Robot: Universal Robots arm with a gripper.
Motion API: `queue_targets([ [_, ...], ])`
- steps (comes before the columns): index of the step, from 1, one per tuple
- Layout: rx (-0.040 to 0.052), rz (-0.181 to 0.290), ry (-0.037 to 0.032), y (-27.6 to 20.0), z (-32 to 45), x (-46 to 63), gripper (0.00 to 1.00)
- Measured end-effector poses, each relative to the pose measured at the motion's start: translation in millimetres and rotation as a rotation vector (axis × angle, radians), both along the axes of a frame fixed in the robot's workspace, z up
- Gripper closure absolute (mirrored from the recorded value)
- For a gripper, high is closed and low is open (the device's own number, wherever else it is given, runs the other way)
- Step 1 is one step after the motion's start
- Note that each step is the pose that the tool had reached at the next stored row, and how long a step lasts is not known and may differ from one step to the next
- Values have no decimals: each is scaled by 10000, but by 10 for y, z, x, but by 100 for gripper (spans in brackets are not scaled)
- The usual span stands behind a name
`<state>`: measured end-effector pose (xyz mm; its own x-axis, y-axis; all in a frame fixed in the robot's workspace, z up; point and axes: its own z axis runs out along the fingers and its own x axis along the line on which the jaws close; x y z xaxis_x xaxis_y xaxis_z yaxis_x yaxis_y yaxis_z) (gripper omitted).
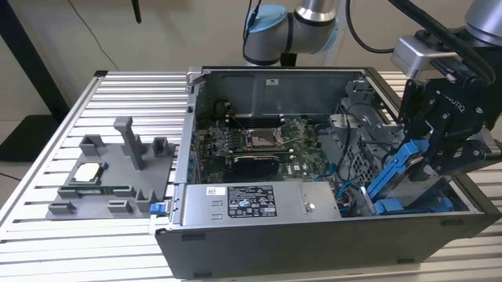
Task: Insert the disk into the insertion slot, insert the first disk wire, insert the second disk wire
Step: 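Insert the disk into the insertion slot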
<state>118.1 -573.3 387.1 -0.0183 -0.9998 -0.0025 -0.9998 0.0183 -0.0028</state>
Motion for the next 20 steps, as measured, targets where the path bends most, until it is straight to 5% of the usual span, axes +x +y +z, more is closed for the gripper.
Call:
queue_targets([
  [12,25,-1,-1,20,-3,0,45],
  [14,180,-2,0,42,-3,0,45],
  [16,466,-5,-1,50,-3,-1,45],
  [20,483,-6,0,50,-4,0,45],
])
